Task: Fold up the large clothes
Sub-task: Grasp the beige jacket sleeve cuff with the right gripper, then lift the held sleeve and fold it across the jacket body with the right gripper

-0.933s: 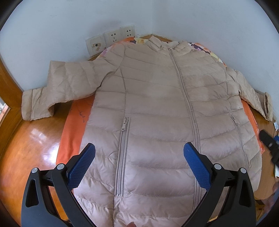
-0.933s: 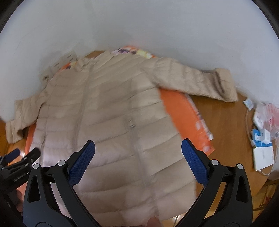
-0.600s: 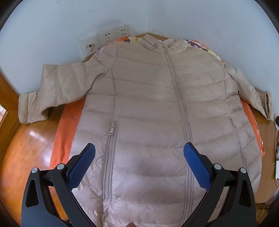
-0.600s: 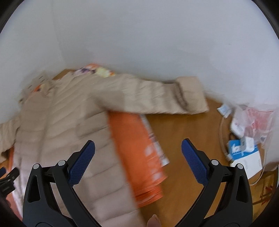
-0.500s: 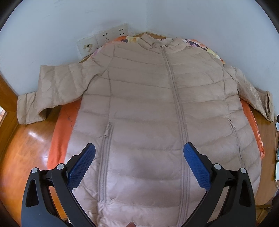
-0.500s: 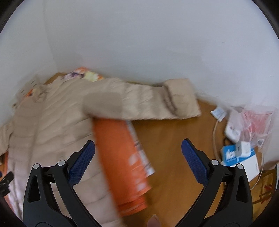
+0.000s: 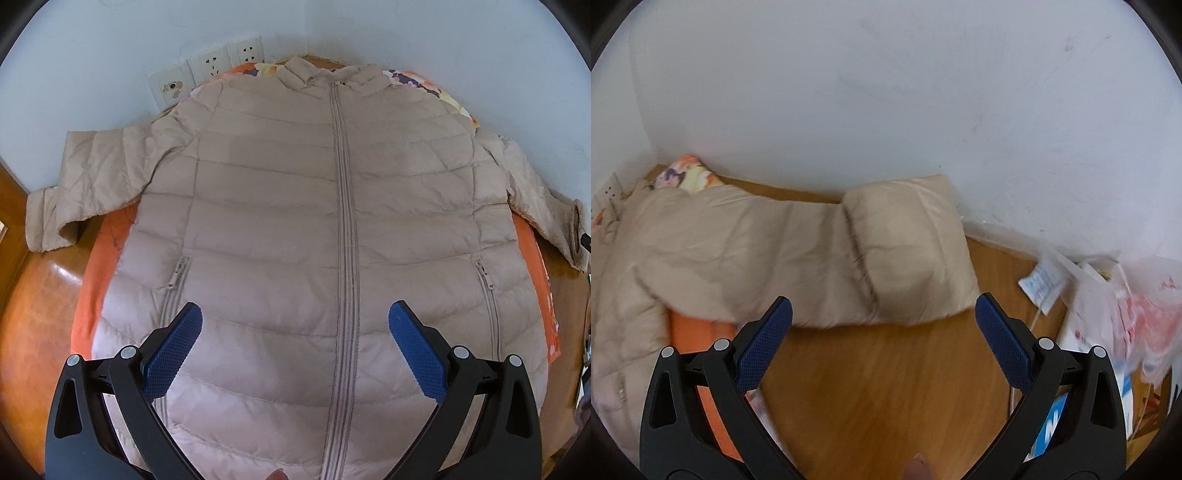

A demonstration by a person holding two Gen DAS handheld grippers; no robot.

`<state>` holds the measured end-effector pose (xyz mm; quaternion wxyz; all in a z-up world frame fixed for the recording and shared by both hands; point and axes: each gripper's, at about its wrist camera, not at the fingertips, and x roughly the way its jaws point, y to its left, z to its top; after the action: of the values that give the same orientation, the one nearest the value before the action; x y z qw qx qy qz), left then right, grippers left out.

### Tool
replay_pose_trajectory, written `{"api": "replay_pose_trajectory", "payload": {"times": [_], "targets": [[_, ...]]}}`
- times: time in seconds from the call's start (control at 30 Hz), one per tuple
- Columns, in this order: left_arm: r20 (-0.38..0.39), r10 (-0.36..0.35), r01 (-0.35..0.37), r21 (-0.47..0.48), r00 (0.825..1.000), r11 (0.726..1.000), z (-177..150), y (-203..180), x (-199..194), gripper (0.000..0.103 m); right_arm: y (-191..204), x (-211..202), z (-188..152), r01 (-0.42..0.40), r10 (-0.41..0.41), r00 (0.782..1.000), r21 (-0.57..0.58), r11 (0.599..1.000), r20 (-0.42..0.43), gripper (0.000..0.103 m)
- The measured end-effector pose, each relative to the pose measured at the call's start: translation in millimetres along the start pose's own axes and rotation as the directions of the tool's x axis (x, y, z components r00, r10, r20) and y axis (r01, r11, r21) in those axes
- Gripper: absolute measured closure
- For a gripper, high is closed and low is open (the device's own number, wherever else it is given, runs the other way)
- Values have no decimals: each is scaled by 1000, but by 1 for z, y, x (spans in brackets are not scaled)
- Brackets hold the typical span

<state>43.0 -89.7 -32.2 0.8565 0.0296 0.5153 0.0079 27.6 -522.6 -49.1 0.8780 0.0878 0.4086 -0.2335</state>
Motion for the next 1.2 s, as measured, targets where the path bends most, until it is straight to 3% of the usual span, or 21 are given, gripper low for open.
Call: {"api": "replay_pose_trajectory", "payload": {"times": [0.13, 0.3, 0.43, 0.63, 0.77, 0.9, 1.2], "targets": [[-11, 14, -14, -11, 1000, 1000, 1, -3, 5, 5, -9, 22, 5, 6, -6, 1000, -12, 1000, -8, 7], [-19, 24, -25, -27, 1000, 999, 1, -2, 8, 5, -19, 46, 4, 5, -6, 999, -15, 1000, -46, 27], [-23, 32, -33, -31, 999, 999, 0, 0, 10, 5, -20, 53, 2, -2, 1, 999, -34, 999, -52, 35], [-27, 30, -31, -19, 999, 999, -2, 1, 11, 5, -26, 62, -2, -5, 1, 996, -37, 999, -91, 54], [-22, 33, -33, -7, 999, 999, -6, 2, 10, 5, -26, 63, 2, 8, -12, 995, -40, 999, -100, 71], [-24, 38, -38, -1, 999, 999, -8, 3, 9, 5, -39, 49, 3, -9, 8, 996, -10, 1000, -89, 84], [-33, 18, -17, 33, 999, 999, -5, 18, 14, 5, -48, -25, 21, -110, 110, 994, 59, 992, -7, 86]]}}
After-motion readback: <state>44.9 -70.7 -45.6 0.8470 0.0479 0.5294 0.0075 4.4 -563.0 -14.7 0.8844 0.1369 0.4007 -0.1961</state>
